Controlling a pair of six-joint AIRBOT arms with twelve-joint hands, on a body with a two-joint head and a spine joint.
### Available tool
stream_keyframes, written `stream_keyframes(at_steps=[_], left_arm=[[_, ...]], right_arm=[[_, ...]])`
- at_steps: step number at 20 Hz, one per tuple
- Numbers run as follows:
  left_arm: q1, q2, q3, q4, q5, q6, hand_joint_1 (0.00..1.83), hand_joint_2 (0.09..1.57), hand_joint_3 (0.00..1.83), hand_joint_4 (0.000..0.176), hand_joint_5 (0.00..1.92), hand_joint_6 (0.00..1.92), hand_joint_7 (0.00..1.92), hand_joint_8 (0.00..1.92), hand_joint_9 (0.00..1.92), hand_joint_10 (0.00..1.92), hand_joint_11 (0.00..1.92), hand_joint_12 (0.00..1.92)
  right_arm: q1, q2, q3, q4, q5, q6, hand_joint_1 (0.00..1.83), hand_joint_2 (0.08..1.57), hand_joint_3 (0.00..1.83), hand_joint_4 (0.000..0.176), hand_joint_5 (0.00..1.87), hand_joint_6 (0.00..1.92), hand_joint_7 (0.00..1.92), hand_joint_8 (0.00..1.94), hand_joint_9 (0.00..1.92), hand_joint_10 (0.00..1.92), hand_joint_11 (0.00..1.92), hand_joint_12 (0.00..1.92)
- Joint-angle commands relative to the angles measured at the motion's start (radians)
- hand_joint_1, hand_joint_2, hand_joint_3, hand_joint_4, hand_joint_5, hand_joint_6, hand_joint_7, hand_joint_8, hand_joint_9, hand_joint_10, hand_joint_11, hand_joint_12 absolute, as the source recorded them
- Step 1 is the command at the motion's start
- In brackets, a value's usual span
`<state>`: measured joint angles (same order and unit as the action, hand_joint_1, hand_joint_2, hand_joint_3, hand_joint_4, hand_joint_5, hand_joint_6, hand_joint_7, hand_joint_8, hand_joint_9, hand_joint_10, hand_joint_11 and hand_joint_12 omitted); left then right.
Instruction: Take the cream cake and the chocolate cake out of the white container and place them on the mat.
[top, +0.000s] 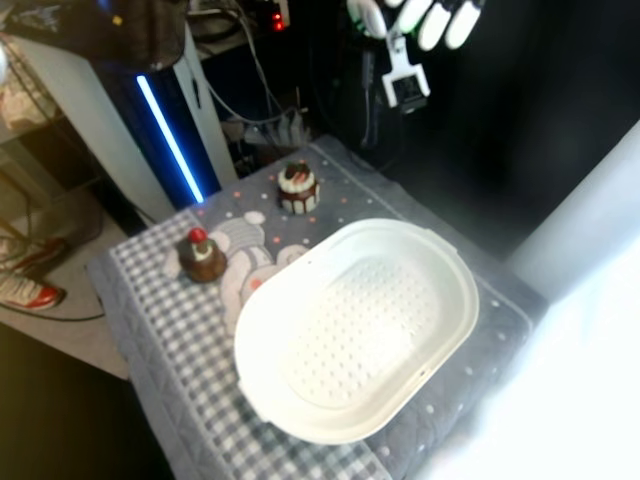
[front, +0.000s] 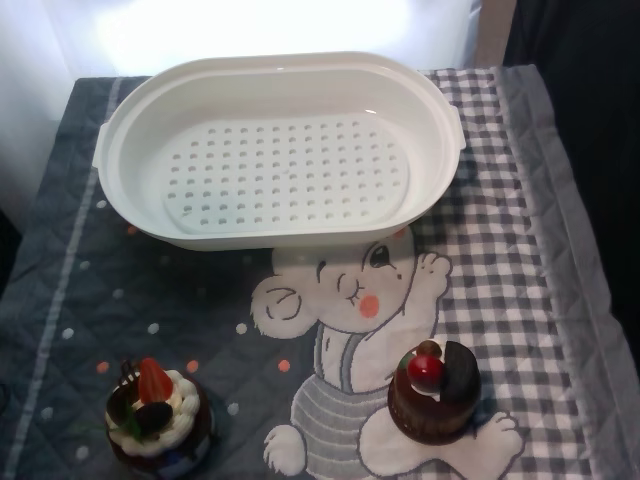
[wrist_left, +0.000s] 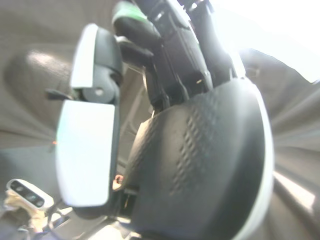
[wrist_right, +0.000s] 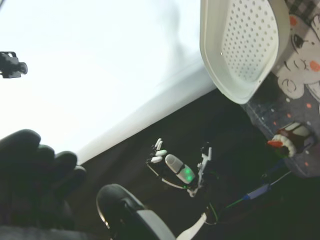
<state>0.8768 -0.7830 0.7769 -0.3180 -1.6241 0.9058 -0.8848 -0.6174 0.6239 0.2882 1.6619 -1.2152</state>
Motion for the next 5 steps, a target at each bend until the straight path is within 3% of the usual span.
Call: stream_keyframes(at_steps=[1,2,3,4,5], left_arm=[[-0.006,0.001,0.006,0.022,-0.109,-0.017,1.14,1.25,0.00,0.005,0.67,1.41,0.80,1.32,0.90,0.36,0.44,1.12],[-0.005,0.001,0.007,0.021,-0.109,-0.018,1.13,1.28,0.00,0.000,0.59,1.52,0.79,1.32,0.90,0.28,0.41,1.07],[-0.005,-0.001,0.010,0.021,-0.109,-0.019,1.14,1.25,0.00,0.000,0.66,1.41,0.82,1.30,0.96,0.28,0.45,1.12],[-0.005,-0.003,0.012,0.021,-0.109,-0.021,1.13,1.27,0.01,0.000,0.62,1.45,0.79,1.36,0.90,0.48,0.41,1.25],[-0.005,-0.004,0.013,0.021,-0.109,-0.021,1.12,1.29,0.00,0.000,0.58,1.49,0.78,1.42,0.82,0.76,0.41,1.25]], right_arm=[[0.008,-0.003,0.009,-0.018,0.101,0.021,0.80,1.55,0.00,0.000,0.30,1.92,0.30,1.71,0.32,1.84,0.46,1.92],[0.008,-0.006,0.013,-0.018,0.101,0.027,0.96,1.47,0.00,0.000,0.32,1.92,0.50,1.64,0.35,1.84,0.45,1.92],[0.008,-0.010,0.018,-0.018,0.101,0.035,0.96,1.49,0.00,0.000,0.29,1.92,0.51,1.75,0.34,1.89,0.44,1.92],[0.008,-0.011,0.020,-0.018,0.101,0.037,0.96,1.49,0.00,0.000,0.27,1.92,0.52,1.77,0.40,1.91,0.49,1.92],[0.008,-0.012,0.020,-0.018,0.101,0.037,0.96,1.49,0.00,0.000,0.28,1.92,0.53,1.79,0.43,1.91,0.47,1.92]])
